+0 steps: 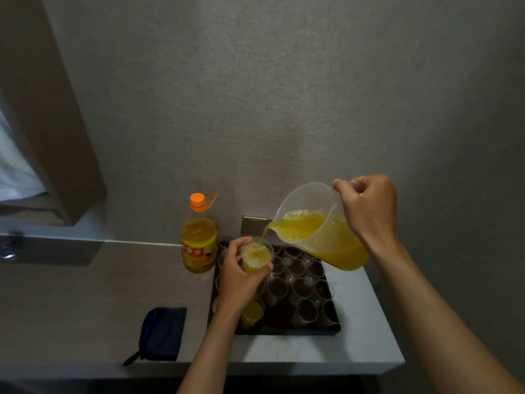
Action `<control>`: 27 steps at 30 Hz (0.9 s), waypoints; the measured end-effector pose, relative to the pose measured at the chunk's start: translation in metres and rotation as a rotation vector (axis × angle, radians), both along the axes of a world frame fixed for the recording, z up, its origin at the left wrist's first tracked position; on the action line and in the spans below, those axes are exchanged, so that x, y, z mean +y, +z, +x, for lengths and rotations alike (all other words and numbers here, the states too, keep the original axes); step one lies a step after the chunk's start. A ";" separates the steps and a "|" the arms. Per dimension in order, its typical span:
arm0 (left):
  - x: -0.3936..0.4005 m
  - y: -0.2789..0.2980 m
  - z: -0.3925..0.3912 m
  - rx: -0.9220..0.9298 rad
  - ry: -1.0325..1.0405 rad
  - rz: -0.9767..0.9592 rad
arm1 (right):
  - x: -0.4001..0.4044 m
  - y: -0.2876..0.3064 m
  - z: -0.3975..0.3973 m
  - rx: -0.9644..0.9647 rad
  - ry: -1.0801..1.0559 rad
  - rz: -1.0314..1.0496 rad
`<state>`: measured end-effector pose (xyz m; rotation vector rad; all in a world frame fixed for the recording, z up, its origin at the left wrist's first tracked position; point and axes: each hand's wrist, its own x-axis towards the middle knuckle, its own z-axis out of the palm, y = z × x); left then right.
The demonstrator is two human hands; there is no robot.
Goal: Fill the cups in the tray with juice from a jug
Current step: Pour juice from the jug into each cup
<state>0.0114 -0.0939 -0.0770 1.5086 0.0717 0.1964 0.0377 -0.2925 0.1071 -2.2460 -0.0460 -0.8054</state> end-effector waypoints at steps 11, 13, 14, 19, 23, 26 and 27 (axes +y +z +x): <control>0.001 0.003 -0.002 0.011 -0.009 0.010 | 0.002 -0.006 0.002 0.023 0.001 -0.009; 0.001 0.003 -0.003 0.013 -0.008 0.011 | 0.002 -0.007 0.002 0.022 0.001 -0.016; 0.001 0.003 -0.003 0.015 -0.007 0.011 | 0.002 -0.007 0.001 0.022 0.000 -0.017; 0.001 0.002 -0.002 0.019 -0.017 0.008 | 0.003 -0.010 0.001 0.032 0.001 -0.009; 0.001 0.003 -0.001 0.017 -0.017 0.010 | 0.004 -0.013 0.000 0.044 0.003 -0.004; 0.001 0.003 0.000 0.012 -0.018 0.015 | 0.004 -0.016 0.000 0.058 0.000 0.002; 0.001 0.003 -0.001 0.009 -0.021 0.017 | 0.004 -0.017 0.000 0.061 0.000 0.006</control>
